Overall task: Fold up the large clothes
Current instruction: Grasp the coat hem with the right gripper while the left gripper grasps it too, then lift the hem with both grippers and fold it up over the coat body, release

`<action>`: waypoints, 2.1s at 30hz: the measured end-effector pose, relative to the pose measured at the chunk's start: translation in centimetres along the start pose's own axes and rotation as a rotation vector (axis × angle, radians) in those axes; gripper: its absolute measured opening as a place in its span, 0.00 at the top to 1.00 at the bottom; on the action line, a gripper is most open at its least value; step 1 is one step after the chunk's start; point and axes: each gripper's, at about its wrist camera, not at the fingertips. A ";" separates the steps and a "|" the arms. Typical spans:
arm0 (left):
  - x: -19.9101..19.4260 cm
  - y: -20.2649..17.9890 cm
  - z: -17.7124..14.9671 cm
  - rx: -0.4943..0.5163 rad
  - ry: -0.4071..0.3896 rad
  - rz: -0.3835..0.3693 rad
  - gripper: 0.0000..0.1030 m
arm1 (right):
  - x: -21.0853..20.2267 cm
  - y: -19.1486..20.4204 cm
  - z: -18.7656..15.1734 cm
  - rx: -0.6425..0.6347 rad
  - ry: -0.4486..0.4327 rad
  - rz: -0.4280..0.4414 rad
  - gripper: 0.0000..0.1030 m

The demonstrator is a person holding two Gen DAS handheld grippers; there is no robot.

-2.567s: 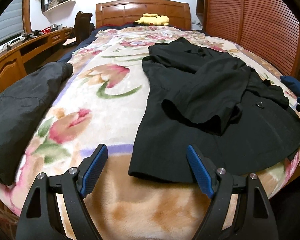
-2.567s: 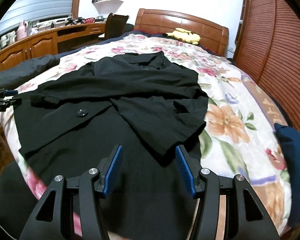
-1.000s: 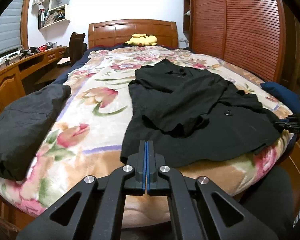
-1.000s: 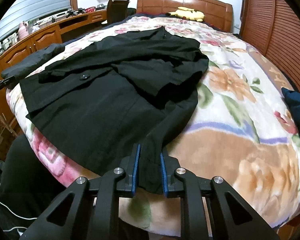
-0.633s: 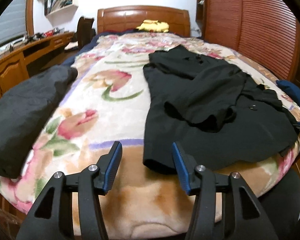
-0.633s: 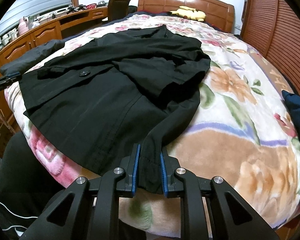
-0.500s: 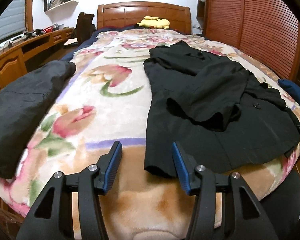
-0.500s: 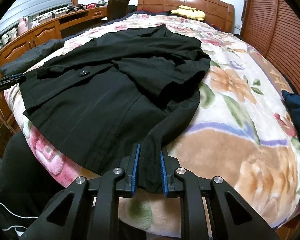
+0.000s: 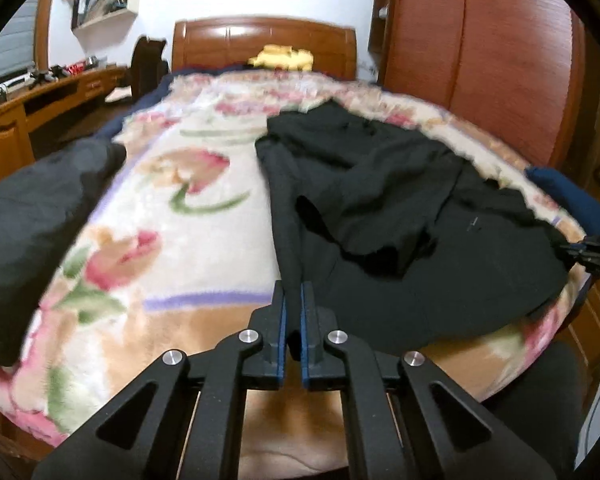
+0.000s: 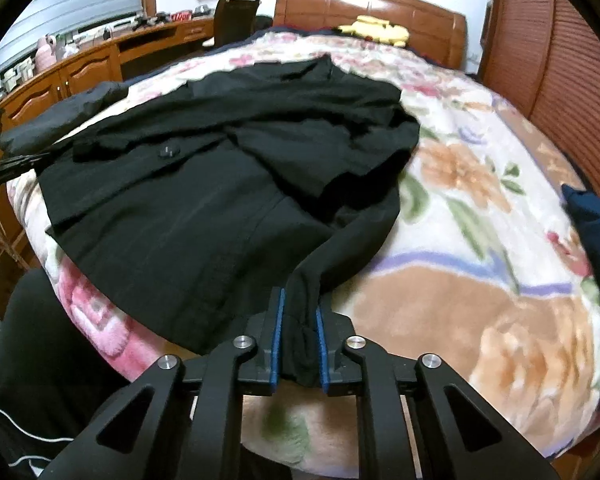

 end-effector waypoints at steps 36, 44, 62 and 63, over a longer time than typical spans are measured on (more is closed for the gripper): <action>-16.7 -2.1 10.0 0.066 -0.406 -0.036 0.95 | -19.9 -2.1 1.1 0.007 -0.450 0.006 0.91; -8.3 -1.2 12.8 0.051 -0.298 0.062 0.95 | -13.4 -1.8 4.5 0.020 -0.381 -0.063 0.91; 9.6 1.8 14.4 0.025 -0.060 0.146 0.95 | 4.1 -2.5 13.6 0.015 -0.114 -0.140 0.90; 10.9 2.1 14.3 0.021 -0.042 0.145 0.95 | 4.9 -2.5 14.0 0.008 -0.101 -0.143 0.90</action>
Point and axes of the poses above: each gripper's, at about its wrist camera, not at the fingertips, and x roughly the way its jaws point, y to its left, z to its top, and after that the axes turned 3 degrees about y, right-handed
